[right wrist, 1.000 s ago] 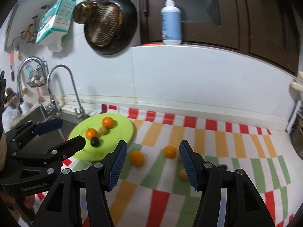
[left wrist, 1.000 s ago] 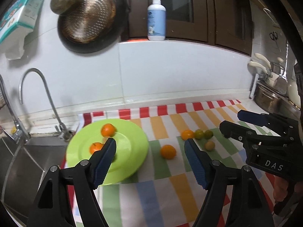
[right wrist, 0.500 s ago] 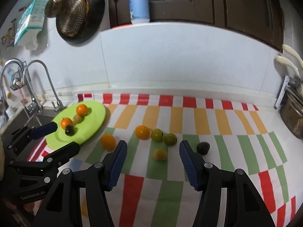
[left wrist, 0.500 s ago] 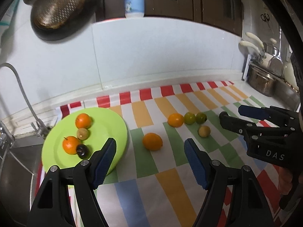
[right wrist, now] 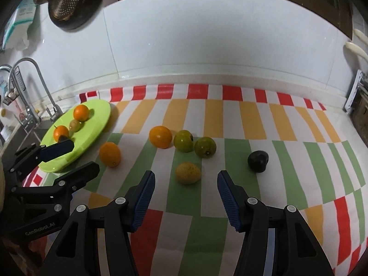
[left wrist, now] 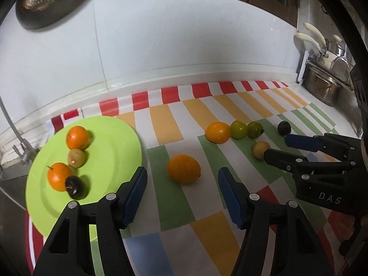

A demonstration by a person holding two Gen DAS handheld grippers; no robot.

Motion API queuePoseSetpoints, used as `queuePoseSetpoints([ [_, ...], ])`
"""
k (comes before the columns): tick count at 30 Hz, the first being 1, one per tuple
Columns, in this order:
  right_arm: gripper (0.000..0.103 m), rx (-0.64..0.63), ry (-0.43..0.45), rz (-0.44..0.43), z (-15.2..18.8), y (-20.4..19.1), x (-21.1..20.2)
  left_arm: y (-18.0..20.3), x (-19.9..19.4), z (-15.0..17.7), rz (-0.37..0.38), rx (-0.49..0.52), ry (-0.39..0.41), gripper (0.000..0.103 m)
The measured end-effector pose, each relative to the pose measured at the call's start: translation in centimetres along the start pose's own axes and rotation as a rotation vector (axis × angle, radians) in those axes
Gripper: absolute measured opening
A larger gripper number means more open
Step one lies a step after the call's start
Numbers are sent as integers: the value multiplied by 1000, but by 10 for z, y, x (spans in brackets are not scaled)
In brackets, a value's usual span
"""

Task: Organize fruits
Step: 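Lift both open grippers off the plate and move back toward the remaining fruits, then grasp the yellow lemon-like fruit with the right gripper while the left gripper grasps an orange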

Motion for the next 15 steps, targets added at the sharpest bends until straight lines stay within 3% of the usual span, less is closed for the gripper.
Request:
queuePoseSetpoints([
  [6, 49, 5, -26, -8, -1, 1, 13, -1, 19, -6, 46, -21, -48, 57],
  [15, 43, 0, -46, 0, -2, -1, 23, -3, 36, -9, 49, -47, -93, 46],
])
Point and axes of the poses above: each gripper's, at about its wrist camera, not at the fingertips, and x roughly the way its jaws point, y to its right, z to its underside, the point moved 1 cm from there along x, roughly the way its jaws point, and after that the axes turned 3 degrees about x, right-handed, at the moved point
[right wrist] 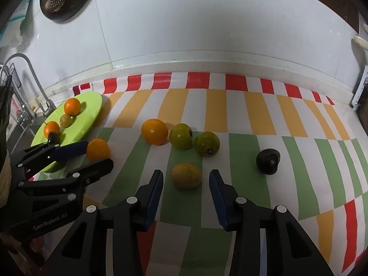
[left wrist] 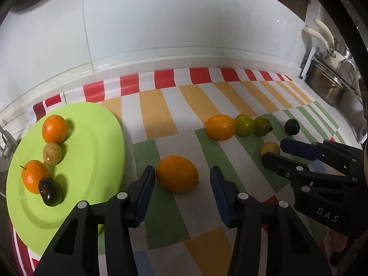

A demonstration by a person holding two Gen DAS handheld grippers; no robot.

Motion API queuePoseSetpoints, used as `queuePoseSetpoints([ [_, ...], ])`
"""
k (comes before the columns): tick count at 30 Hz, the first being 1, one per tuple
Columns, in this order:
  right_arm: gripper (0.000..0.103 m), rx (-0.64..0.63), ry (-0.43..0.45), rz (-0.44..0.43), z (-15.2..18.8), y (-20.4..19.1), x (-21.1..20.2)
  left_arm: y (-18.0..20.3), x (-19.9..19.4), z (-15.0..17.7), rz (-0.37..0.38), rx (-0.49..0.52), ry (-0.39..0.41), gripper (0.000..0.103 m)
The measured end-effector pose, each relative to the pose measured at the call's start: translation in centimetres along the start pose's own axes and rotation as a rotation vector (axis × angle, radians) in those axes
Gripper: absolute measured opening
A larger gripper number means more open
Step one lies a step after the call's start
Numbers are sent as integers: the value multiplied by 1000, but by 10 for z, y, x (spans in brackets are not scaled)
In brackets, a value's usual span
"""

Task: Organize fruits
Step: 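Grasp the yellow lemon-like fruit with the right gripper while the left gripper grasps an orange, then carry the orange and yellow fruit onto the green plate while both grippers open to release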

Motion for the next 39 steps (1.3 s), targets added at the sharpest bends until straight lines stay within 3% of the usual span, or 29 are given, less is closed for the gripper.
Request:
queuePoseSetpoints([
  [6, 35, -6, -11, 2, 1, -1, 5, -3, 5, 0, -11, -8, -12, 37],
  [14, 30, -23, -1, 4, 4, -5, 3, -3, 0, 2, -8, -9, 7, 37],
  [28, 30, -80, 89, -62, -6, -30, -40, -8, -57, 0, -52, -36, 109, 37],
  [39, 30, -160, 150, -143, -16, -65, -71, -26, -107, 12, -131, -85, 186, 37],
])
Point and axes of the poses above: each gripper's, at about its wrist camera, not at the fingertips, and x roughly the way its jaws point, y to its right, z to its underside, the point moved 1 cm from there along x, roughly the way its jaws point, and after that the axes turned 3 degrees about x, right-handed, at the moved point
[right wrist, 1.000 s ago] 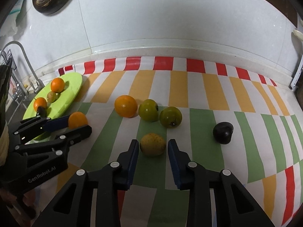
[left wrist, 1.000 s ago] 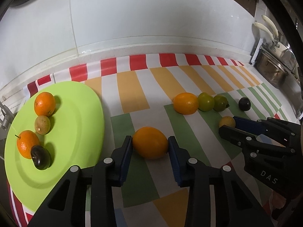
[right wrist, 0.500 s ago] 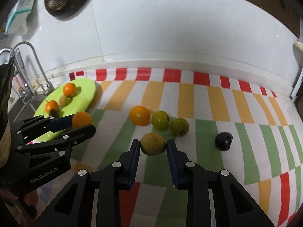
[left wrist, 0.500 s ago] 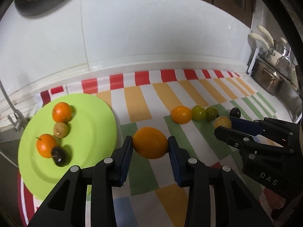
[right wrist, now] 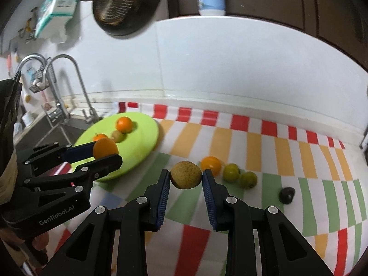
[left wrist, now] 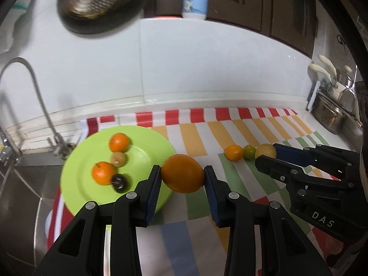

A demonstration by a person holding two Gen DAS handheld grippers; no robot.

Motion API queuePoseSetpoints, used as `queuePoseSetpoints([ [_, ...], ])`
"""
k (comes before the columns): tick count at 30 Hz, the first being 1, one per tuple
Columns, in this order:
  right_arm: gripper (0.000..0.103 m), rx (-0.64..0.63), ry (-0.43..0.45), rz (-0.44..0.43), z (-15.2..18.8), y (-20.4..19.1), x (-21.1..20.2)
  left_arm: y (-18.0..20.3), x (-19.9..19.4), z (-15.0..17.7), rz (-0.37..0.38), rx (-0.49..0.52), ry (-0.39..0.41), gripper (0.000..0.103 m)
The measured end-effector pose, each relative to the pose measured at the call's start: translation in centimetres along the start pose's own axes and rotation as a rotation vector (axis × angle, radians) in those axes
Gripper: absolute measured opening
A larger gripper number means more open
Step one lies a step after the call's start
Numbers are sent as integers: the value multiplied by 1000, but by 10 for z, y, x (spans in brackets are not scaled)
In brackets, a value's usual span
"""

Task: Organize fruits
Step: 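Carry the orange and yellow fruit onto the green plate while both grippers open to release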

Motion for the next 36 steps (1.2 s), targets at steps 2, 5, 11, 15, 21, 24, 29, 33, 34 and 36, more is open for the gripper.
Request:
queuePoseSetpoints([
  [2, 30, -14, 5, -14, -3, -8, 0, -5, -6, 1, -17, -10, 9, 37],
  [5, 30, -37, 14, -36, -6, -17, -1, -14, -12, 3, -39, -23, 17, 37],
  [11, 30, -81, 31, -73, -13, -36, 0, -28, -23, 5, -83, -48, 31, 37],
  [15, 30, -104, 46, -96, -19, -47, 3, -39, -30, 5, -110, -61, 47, 37],
  [21, 30, -127, 61, -130, -30, -59, 10, -53, -33, 5, -150, -74, 56, 37],
  [24, 30, -143, 65, -144, -36, -67, 16, -62, -31, 5, -168, -76, 55, 37],
  [29, 30, -158, 50, -164, -44, -76, 33, -80, -24, 3, -189, -82, 51, 37],
  [33, 30, -169, 24, -176, -52, -84, 53, -93, -11, -2, -194, -77, 41, 37],
  [34, 30, -169, 19, -175, -54, -85, 57, -96, -8, -2, -192, -78, 40, 37],
  [36, 30, -173, 8, -176, -58, -88, 67, -102, 0, -5, -192, -80, 31, 37],
])
Point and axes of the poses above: each gripper's, at about its wrist camera, not at the fingertips, and x roughly the way its jaws point, y to its right, z to its underside, the point moved 1 cm from there along x, roughly the way its jaws point, and after that the axes turned 3 degrees about x, right-handed, at the moved point
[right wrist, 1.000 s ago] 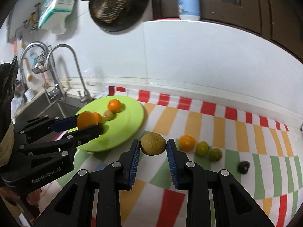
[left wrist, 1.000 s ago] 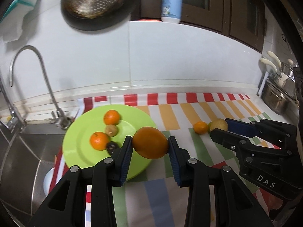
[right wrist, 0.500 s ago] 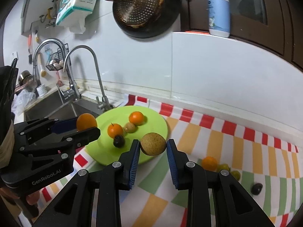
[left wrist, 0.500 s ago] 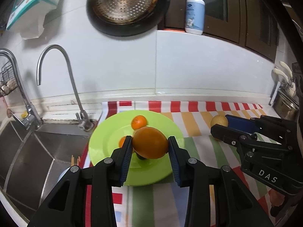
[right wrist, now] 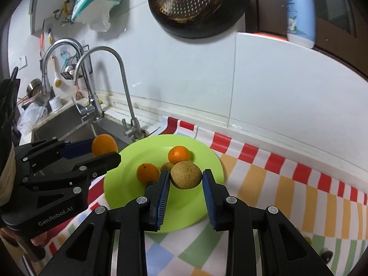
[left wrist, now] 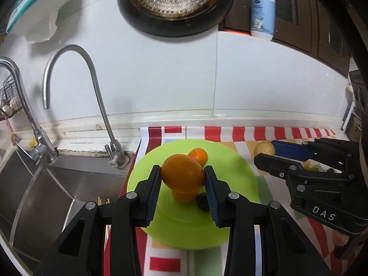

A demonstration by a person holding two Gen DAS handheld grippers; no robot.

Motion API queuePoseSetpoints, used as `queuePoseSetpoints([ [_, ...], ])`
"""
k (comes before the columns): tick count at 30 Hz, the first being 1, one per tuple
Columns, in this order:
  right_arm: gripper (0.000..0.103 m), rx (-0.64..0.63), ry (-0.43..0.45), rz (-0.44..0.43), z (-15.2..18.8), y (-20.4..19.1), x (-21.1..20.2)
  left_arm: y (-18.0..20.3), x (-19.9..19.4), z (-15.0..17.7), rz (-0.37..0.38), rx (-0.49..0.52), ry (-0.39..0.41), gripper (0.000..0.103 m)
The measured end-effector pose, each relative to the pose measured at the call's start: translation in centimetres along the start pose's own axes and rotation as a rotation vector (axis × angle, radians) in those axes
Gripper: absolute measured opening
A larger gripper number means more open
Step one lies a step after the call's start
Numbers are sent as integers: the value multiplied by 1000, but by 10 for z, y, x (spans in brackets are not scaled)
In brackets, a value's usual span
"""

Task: Organize fruits
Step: 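Carry the orange and yellow fruit onto the green plate while both grippers open to release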

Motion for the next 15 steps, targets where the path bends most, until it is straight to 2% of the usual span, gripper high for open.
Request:
queuePoseSetpoints([
  [10, 30, -7, -69, 4, -12, 3, 50, -11, 52, -4, 4, -2, -73, 37],
  [15, 30, 8, -114, -5, -10, 6, 73, -14, 78, -5, 43, -9, -126, 37],
])
Point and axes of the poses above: each gripper's, at about its wrist camera, not at the fingertips, and x roughly the way its jaws point, y to its right, z to its underside, the point moved 1 cm from there along x, roughly the way its jaws point, and after that the axes turned 3 degrees about x, right-handed, at the moved point
